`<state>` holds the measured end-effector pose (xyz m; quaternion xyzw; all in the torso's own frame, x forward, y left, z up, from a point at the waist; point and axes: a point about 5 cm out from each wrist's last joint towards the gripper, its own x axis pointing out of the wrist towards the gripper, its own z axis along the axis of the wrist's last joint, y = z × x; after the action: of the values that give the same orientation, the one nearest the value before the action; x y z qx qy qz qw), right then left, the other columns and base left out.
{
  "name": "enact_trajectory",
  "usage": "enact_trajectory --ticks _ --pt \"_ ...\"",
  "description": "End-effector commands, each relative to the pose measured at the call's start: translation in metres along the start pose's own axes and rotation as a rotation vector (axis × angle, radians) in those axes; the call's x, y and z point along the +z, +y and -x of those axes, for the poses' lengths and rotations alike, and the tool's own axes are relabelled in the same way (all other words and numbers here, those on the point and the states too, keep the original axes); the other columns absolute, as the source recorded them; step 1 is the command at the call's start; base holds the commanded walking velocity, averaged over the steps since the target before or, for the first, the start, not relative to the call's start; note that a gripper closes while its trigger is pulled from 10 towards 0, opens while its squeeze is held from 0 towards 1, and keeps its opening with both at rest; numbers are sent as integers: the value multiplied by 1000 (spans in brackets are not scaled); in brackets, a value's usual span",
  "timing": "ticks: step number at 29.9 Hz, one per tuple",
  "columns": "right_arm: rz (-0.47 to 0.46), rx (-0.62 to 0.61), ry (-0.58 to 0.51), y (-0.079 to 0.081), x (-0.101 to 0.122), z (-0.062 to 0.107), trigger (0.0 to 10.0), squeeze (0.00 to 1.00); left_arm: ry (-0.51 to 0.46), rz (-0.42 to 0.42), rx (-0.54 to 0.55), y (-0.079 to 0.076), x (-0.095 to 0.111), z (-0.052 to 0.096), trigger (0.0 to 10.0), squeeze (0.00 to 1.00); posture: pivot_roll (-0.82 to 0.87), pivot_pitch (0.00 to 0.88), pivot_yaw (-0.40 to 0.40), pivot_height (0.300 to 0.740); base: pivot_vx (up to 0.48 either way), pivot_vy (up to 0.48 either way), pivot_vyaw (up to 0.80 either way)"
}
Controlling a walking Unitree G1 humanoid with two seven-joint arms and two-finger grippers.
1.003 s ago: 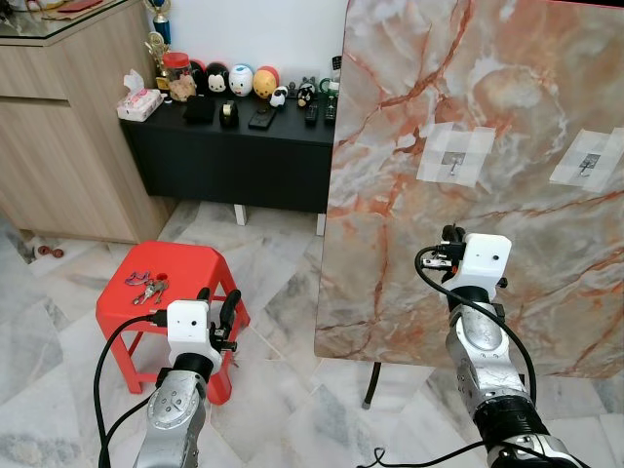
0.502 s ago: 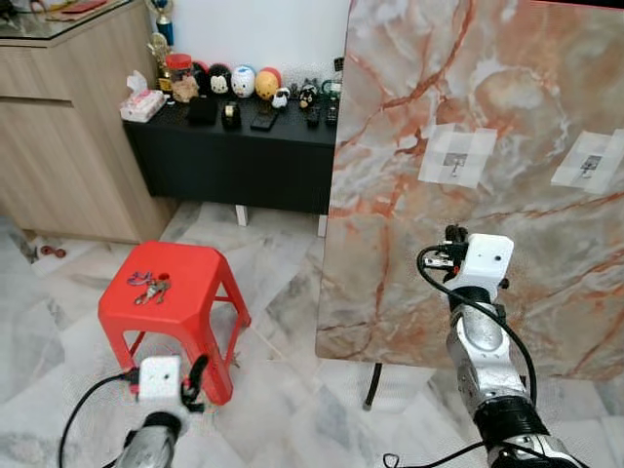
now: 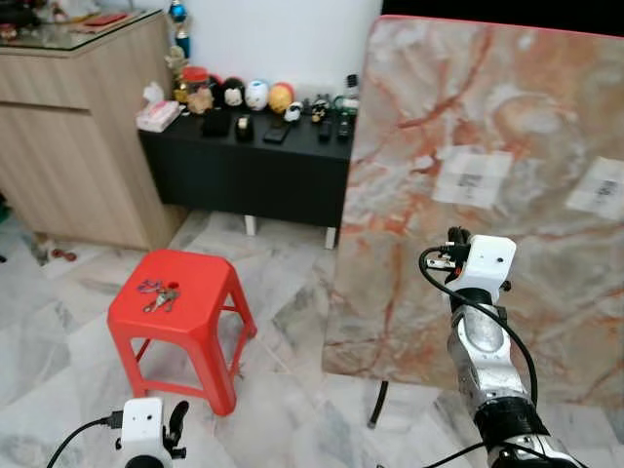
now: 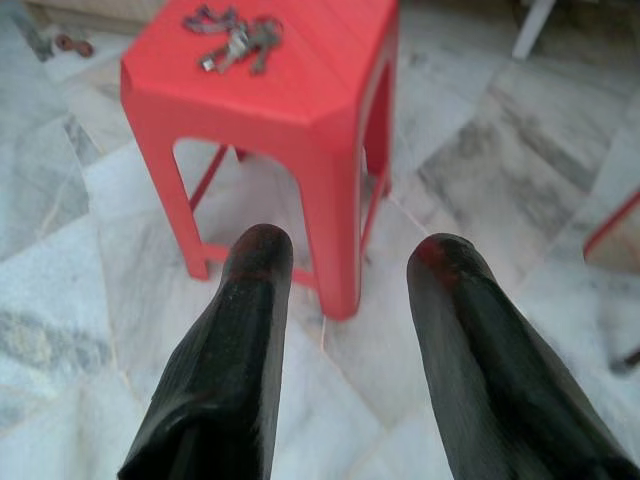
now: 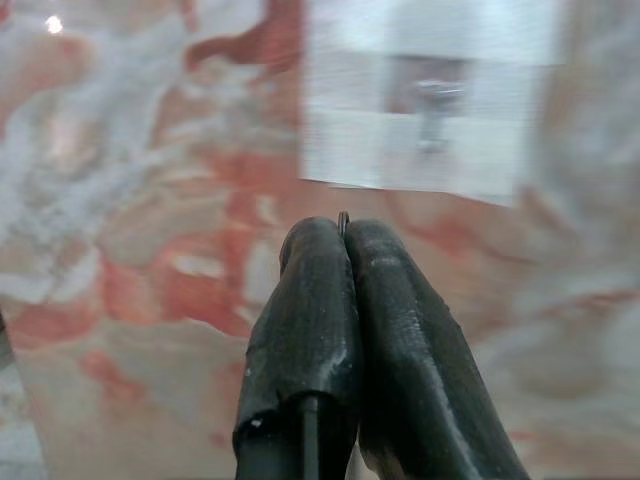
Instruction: Hang keys on a hook
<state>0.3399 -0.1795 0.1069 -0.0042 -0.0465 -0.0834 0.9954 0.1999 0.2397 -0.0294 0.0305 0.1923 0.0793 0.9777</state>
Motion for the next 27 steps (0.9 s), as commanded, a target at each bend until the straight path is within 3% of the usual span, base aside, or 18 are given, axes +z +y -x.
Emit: enact_trajectory --ticks 1,5,12,27 --pt "-1 -18 -19 -3 6 -4 10000 0 -17 -1 -17 -6 4 -4 10000 0 138 21 -74 740 352 0 0" --pt "-3 -21 -18 -3 5 -3 10000 0 -28 2 -28 -9 6 -5 10000 0 140 25 -73 740 352 0 0" --pt "-9 -26 -18 -1 3 -1 10000 0 -38 7 -34 -10 6 -4 10000 0 144 28 -74 740 0 0 0" --pt "6 -24 3 -5 -10 22 10000 0 -56 4 -44 -12 7 -4 10000 0 143 31 -71 740 0 0 0"
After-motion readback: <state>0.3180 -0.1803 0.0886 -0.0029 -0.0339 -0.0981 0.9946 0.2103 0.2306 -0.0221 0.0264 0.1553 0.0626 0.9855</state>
